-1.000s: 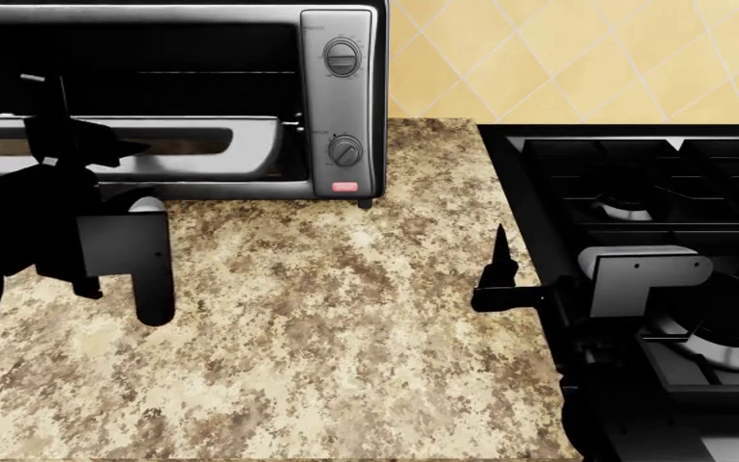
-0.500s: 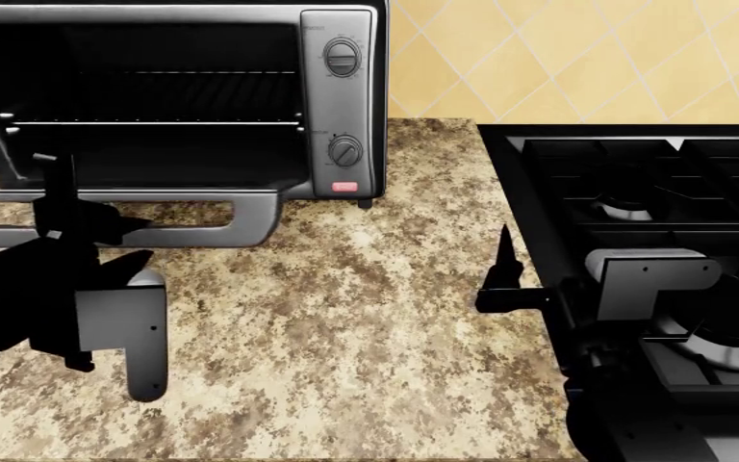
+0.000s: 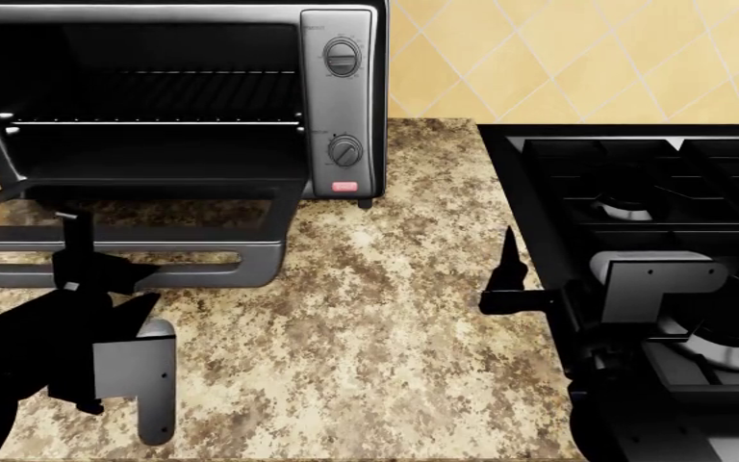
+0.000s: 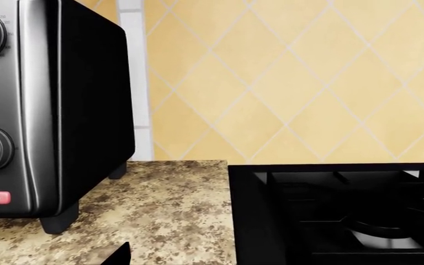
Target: Open the toaster oven door.
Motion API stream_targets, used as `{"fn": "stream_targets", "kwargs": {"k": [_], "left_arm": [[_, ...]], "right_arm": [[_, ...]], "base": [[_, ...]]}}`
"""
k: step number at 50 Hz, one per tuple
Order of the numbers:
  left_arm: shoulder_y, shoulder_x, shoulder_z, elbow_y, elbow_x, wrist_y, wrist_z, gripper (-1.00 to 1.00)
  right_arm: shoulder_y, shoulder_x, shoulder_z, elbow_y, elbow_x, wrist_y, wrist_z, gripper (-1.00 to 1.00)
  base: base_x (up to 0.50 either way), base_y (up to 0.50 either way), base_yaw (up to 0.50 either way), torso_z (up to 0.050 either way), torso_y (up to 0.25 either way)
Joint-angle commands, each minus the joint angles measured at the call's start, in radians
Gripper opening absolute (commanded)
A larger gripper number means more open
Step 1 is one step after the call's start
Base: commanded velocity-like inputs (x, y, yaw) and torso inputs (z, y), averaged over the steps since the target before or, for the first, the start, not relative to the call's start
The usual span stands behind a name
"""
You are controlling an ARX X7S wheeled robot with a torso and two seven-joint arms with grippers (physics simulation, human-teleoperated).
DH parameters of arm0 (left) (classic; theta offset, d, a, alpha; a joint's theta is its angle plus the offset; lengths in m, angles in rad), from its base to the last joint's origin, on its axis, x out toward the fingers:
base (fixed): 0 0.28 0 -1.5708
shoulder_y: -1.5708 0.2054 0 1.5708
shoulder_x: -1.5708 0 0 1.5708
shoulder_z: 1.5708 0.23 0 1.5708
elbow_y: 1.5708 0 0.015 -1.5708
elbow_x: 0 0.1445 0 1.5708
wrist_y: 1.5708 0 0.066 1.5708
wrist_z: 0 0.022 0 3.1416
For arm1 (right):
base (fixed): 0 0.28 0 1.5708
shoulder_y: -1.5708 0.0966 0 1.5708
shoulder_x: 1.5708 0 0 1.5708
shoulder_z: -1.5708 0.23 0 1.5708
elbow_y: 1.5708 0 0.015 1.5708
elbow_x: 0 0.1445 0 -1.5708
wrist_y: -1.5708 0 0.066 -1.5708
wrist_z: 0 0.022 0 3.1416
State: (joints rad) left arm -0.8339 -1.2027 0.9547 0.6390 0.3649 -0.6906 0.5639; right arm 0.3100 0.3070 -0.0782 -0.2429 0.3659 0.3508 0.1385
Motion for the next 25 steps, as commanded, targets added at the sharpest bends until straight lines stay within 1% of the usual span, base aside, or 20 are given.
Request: {"fn": "stream_targets", "kwargs": {"k": [1,15,20,25], "left_arm": [[0.098,-0.004,0.030,-0.059,-0.025,-0.020,-0.047,-1.00],[0.188,0.005,0.076,-0.094,-0.035,-0.008,-0.107,-1.00],[0.201,0.030,0.089,-0.135,-0.036,0.011,-0.123,-1.00],[0.210,0.075,0.108,-0.209,-0.036,0.048,-0.140,-1.00]], "right_arm": [[-0.009,0.009,0.006,-0.011,0.005,0.003,0.009,1.00],[-0.014,0.011,0.004,0.000,0.006,-0.007,0.013,1.00],[-0.018,0.014,0.007,-0.002,0.007,-0.008,0.016,1.00],[-0.025,0.021,0.012,-0.012,0.010,-0.001,0.024,1.00]], "base": [[0.00,0.00,0.00,0.000,0.000],[0.00,0.00,0.00,0.000,0.000],[0.01,0.00,0.00,0.000,0.000],[0.01,0.00,0.00,0.000,0.000]]}}
